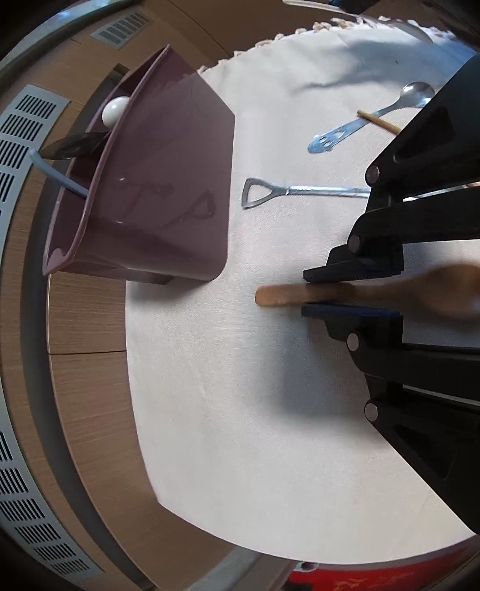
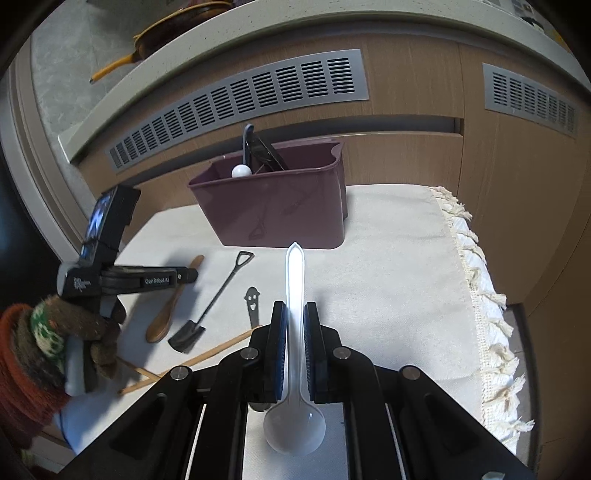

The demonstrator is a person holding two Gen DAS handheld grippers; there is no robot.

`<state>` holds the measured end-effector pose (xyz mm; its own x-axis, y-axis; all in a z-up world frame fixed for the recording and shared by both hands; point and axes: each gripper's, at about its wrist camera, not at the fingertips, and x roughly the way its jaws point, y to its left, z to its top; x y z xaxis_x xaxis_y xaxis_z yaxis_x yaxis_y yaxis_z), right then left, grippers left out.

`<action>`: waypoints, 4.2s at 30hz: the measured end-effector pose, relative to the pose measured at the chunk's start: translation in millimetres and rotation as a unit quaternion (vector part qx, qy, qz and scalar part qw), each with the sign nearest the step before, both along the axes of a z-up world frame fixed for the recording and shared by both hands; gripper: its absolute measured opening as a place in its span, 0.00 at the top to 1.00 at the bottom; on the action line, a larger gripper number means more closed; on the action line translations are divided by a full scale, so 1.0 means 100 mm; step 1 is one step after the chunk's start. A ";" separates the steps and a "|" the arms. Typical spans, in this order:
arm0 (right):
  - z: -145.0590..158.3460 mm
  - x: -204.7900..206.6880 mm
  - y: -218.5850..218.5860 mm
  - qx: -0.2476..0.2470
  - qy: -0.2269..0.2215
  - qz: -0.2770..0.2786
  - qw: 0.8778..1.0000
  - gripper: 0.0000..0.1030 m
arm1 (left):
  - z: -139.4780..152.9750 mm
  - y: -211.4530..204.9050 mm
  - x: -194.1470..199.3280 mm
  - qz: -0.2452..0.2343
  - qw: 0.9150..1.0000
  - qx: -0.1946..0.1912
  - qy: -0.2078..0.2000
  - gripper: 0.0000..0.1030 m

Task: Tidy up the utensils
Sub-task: 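Grasp the wooden spoon with the left gripper while the right gripper holds the white spoon, then lift both spoons over the maroon holder and open both grippers to drop them, then grasp a wooden chopstick lying on the cloth with the right gripper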

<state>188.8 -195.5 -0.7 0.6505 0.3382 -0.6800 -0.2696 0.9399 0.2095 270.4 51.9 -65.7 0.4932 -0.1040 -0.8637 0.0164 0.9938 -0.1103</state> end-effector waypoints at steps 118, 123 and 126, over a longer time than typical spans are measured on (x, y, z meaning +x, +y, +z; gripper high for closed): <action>-0.45 -0.07 1.56 -0.119 0.093 0.299 0.942 0.95 | 0.58 0.82 -1.17 0.037 0.992 -0.048 -0.108 0.61; -0.25 0.12 0.93 -0.055 0.102 0.212 0.970 0.95 | 0.58 0.67 -1.12 0.019 0.993 -0.047 -0.106 0.61; -0.15 0.17 0.55 -0.024 0.102 0.157 0.982 0.95 | 0.57 0.54 -1.09 0.006 0.993 -0.051 -0.108 0.61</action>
